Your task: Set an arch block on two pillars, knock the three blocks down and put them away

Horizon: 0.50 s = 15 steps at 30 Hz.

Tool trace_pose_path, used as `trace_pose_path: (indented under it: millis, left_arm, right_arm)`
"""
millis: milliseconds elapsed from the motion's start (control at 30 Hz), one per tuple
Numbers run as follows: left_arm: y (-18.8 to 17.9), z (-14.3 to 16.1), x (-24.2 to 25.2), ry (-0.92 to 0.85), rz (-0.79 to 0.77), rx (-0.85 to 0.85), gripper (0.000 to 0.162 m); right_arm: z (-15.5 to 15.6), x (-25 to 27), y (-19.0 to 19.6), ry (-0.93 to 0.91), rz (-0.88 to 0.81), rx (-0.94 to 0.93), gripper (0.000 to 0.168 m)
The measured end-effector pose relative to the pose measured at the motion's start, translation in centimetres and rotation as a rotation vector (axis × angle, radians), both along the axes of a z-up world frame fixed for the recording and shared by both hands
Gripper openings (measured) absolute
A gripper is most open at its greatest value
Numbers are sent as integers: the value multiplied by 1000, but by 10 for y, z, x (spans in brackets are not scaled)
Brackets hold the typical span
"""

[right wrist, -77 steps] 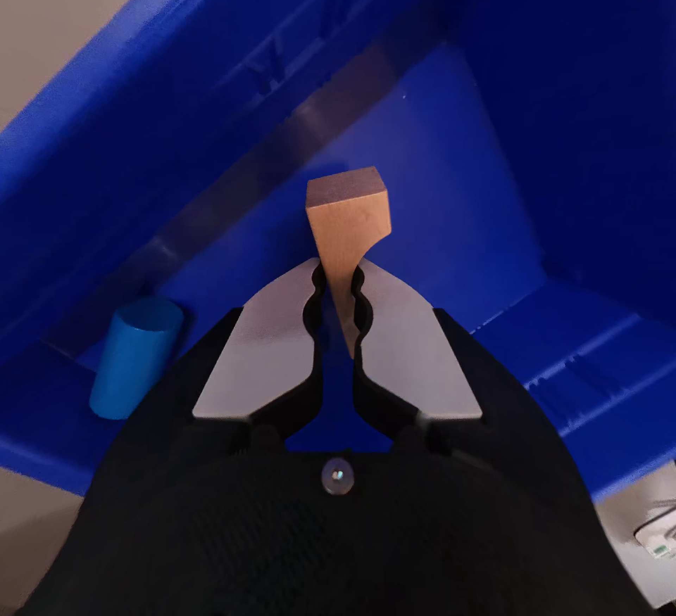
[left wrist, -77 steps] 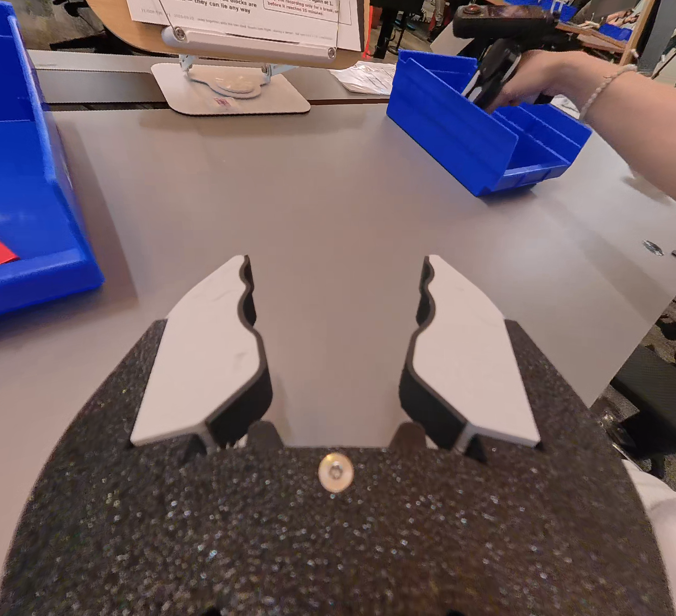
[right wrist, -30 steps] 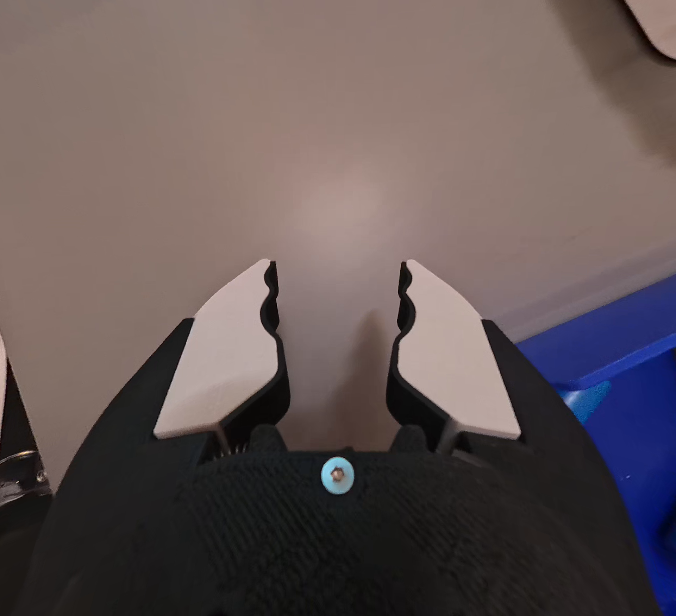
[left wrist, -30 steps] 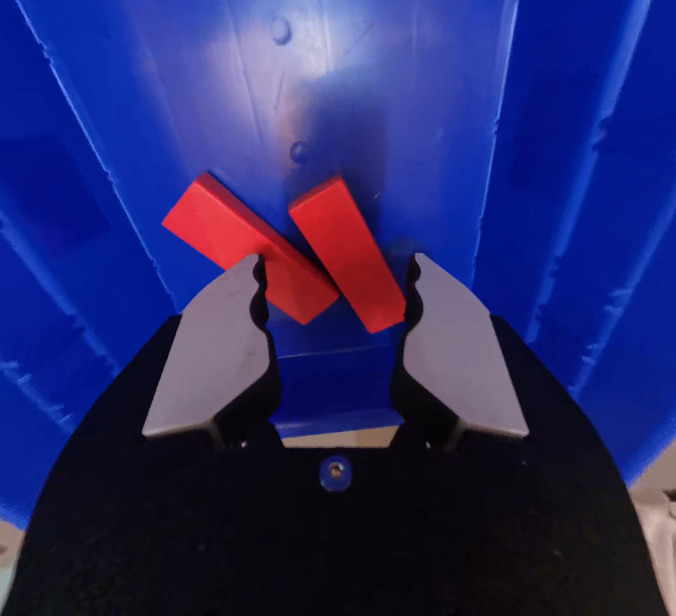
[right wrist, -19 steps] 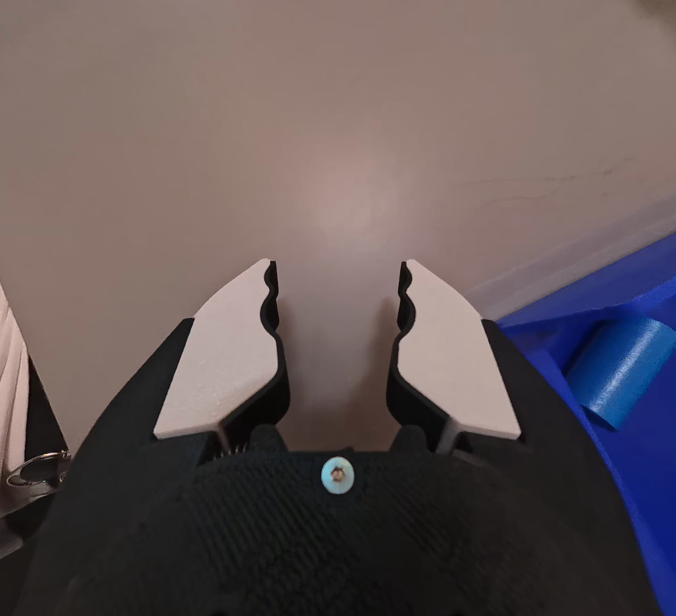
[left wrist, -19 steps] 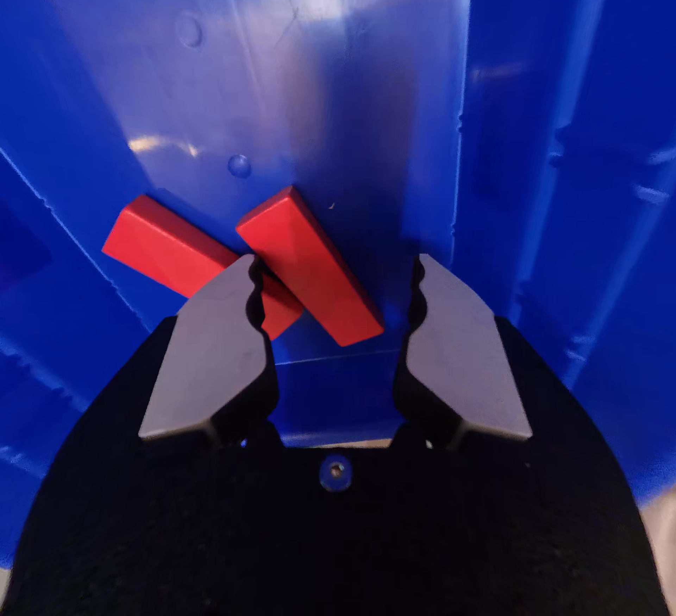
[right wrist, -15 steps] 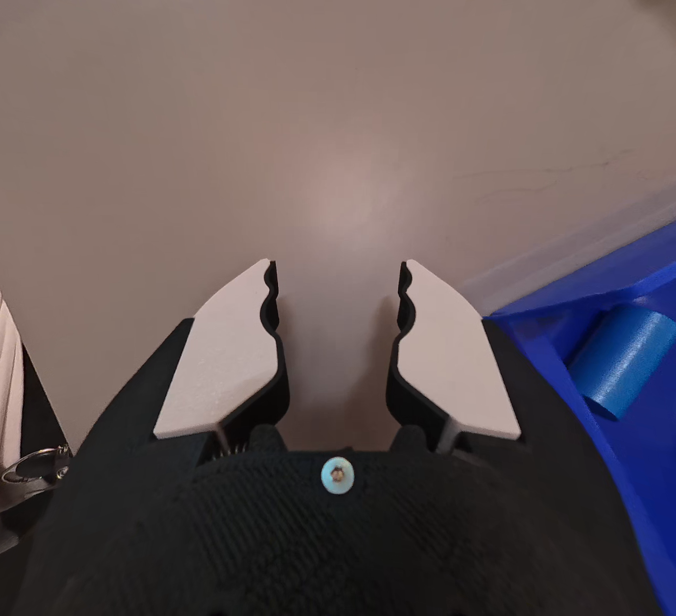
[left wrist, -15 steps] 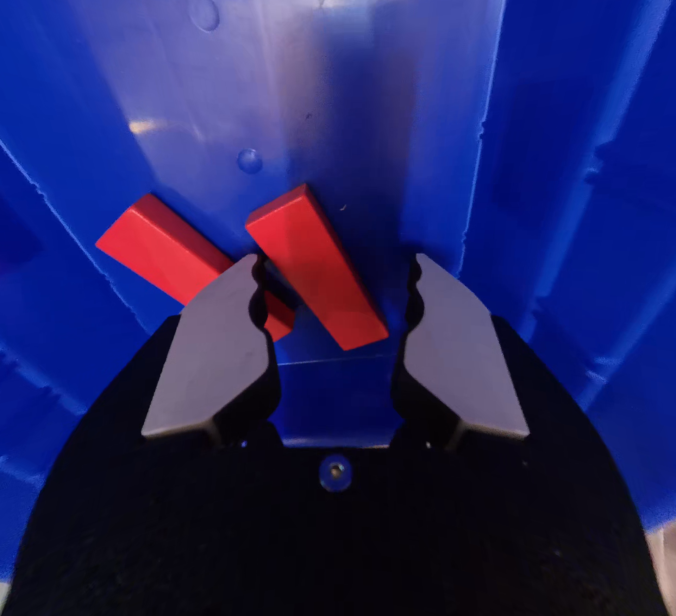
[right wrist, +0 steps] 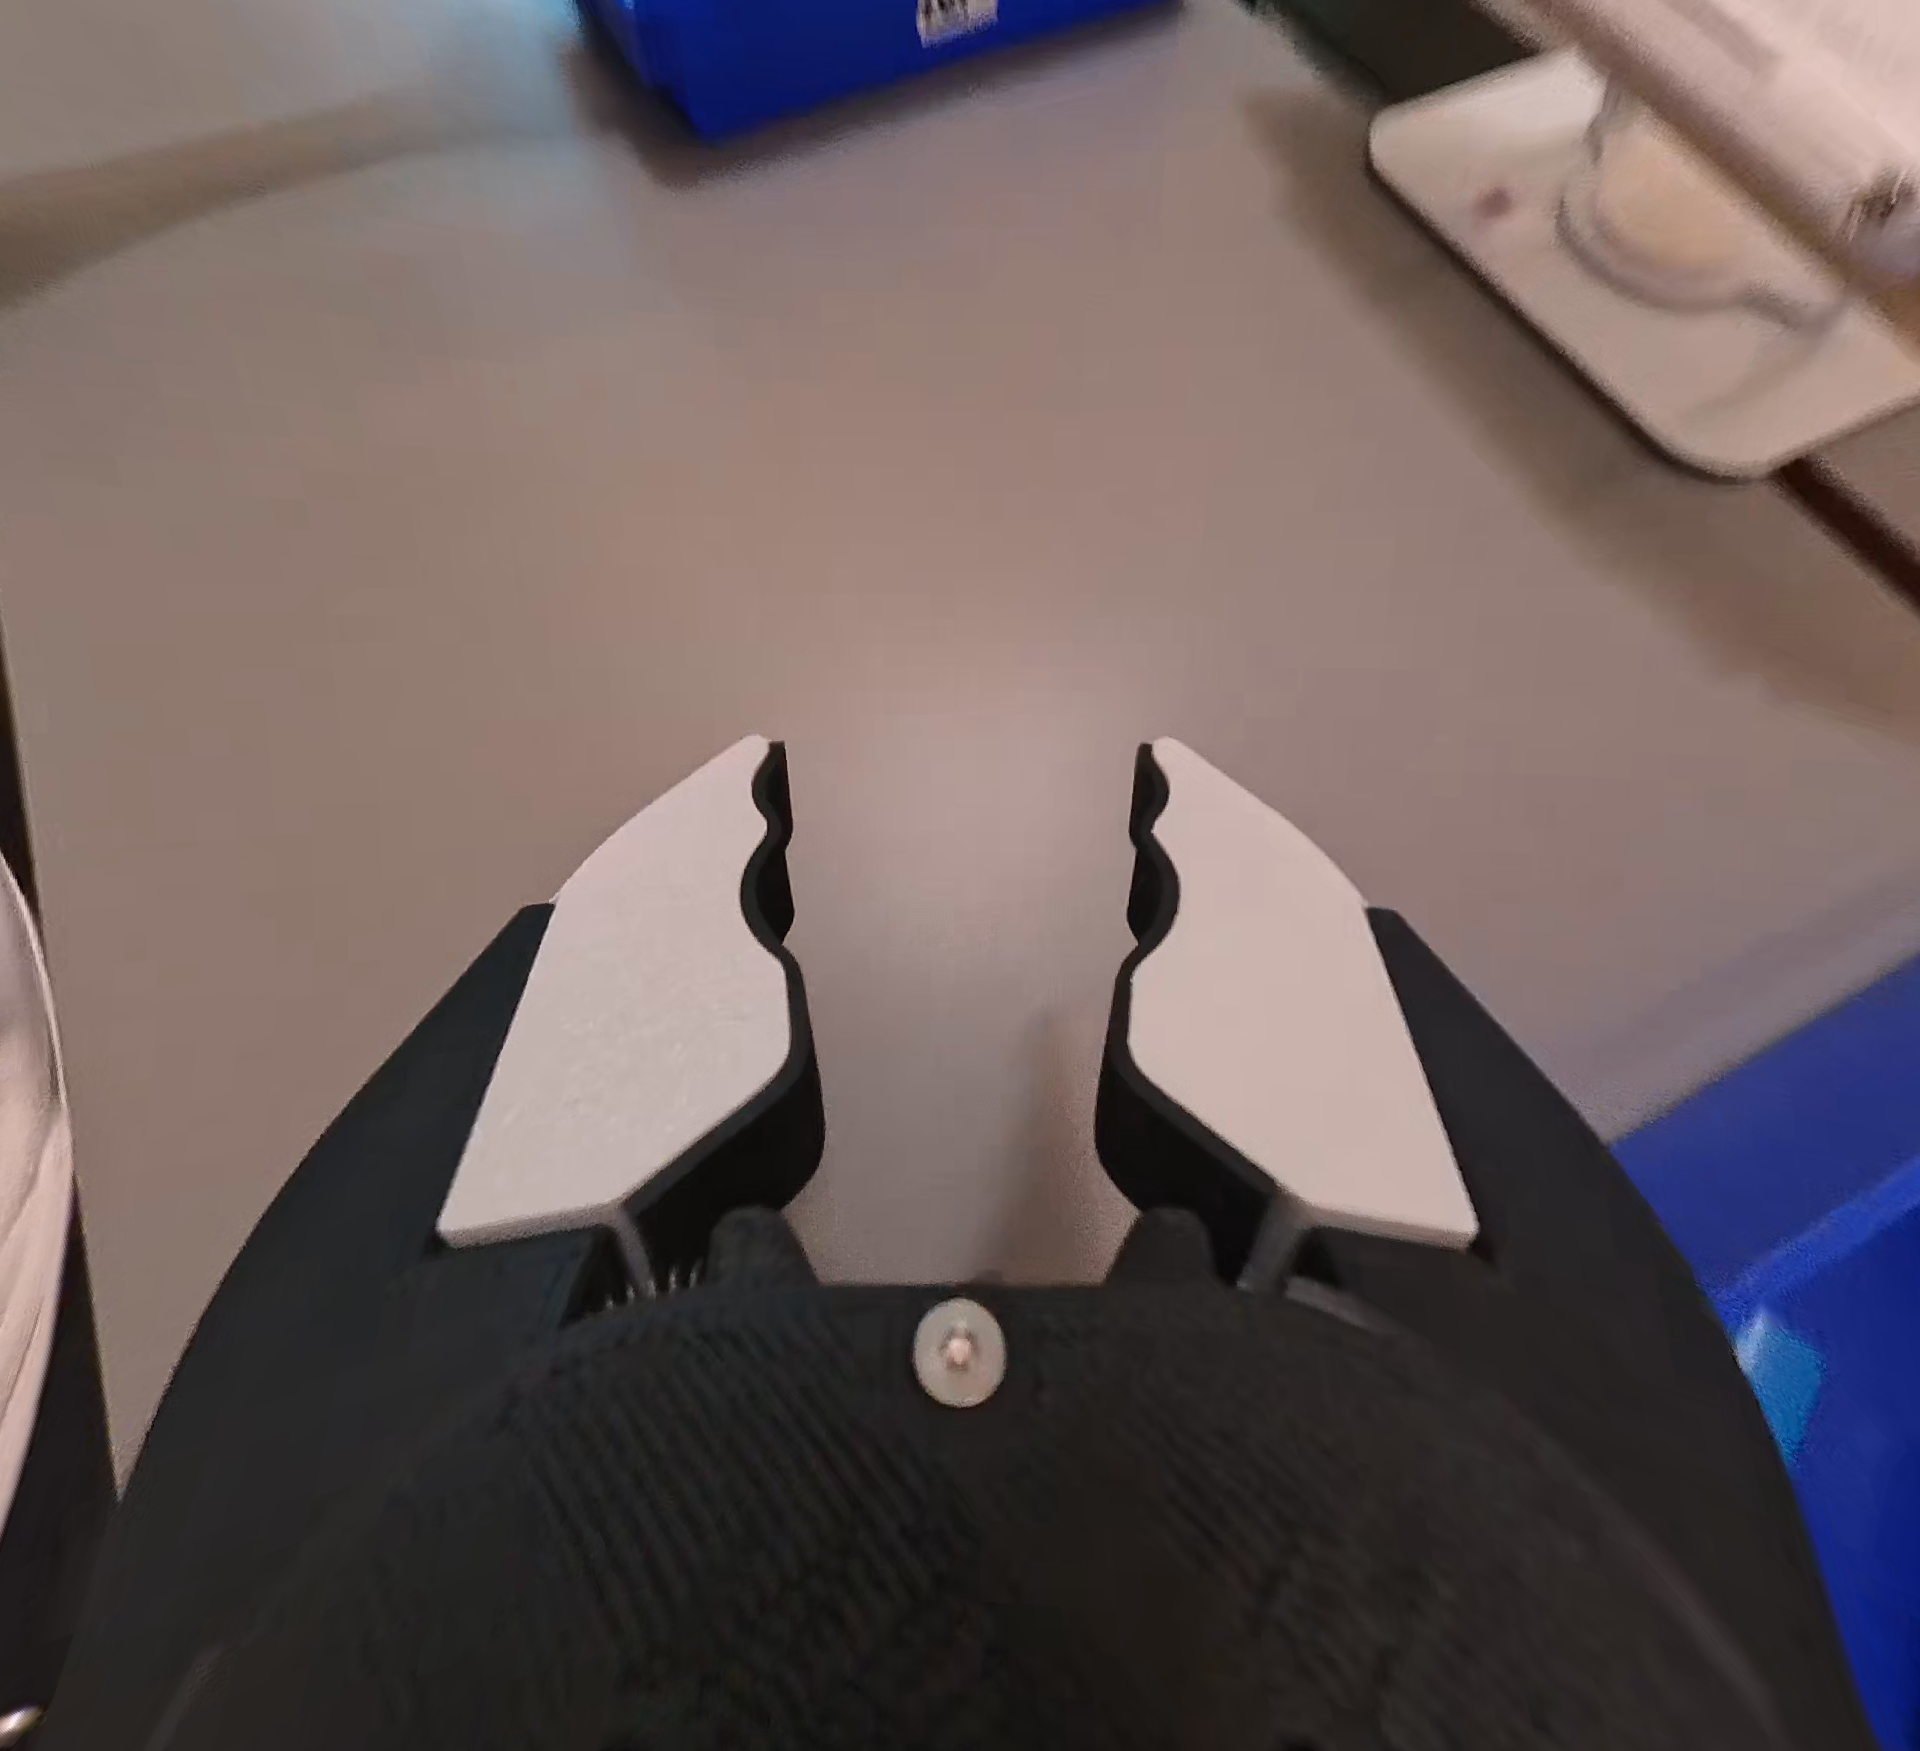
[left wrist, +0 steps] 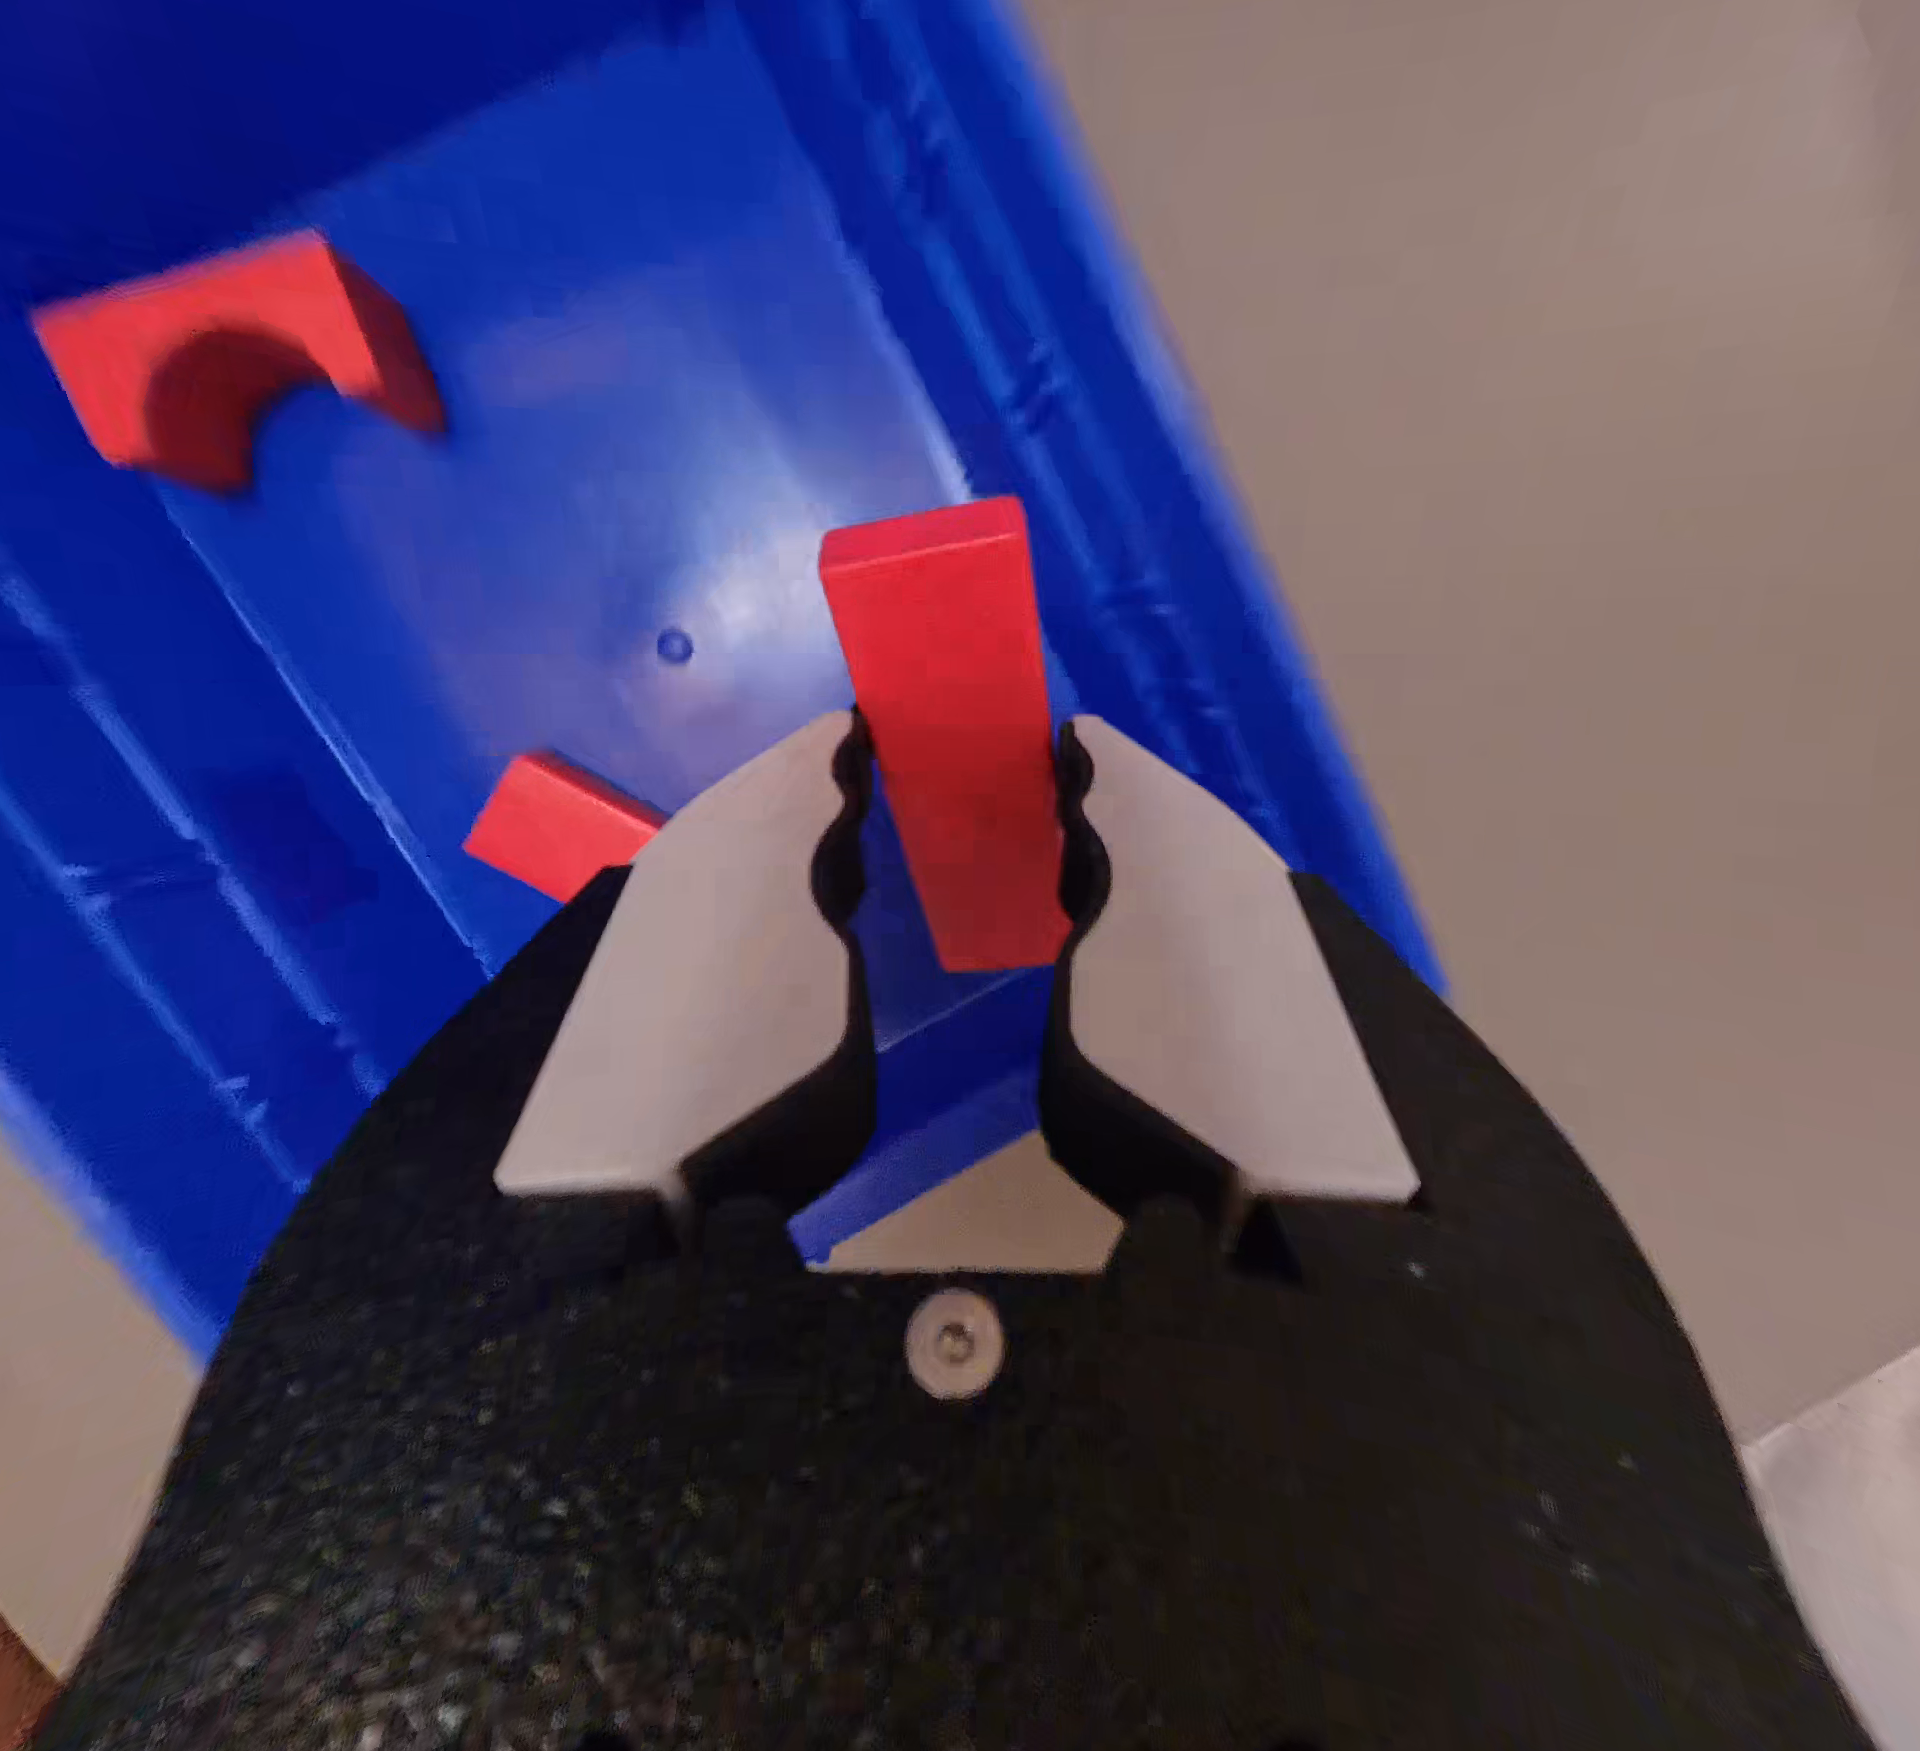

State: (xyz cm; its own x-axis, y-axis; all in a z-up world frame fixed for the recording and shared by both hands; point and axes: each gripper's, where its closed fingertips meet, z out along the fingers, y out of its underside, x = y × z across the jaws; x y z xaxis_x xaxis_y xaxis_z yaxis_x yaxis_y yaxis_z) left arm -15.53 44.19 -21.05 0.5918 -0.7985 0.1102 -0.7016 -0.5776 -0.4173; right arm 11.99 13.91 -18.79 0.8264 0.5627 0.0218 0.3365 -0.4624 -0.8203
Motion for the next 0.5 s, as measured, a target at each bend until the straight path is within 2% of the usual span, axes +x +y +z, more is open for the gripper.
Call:
trace_pose_path:
  millis: [133,267,367,500]
  left_arm:
    - [-30,71,20,-192,-150,164,33]
    - [-98,121,61,-408,-408,261,33]
    - [-162,139,90,-576,-608,278,33]
    - [-221,140,115,-685,-793,311,33]
  right_arm:
    - [56,-31,22,102,84,185,49]
    - [105,-69,40,219,209,282,59]
    - [130,-101,49,275,325,326,65]
    - [150,-134,51,338,445,355,62]
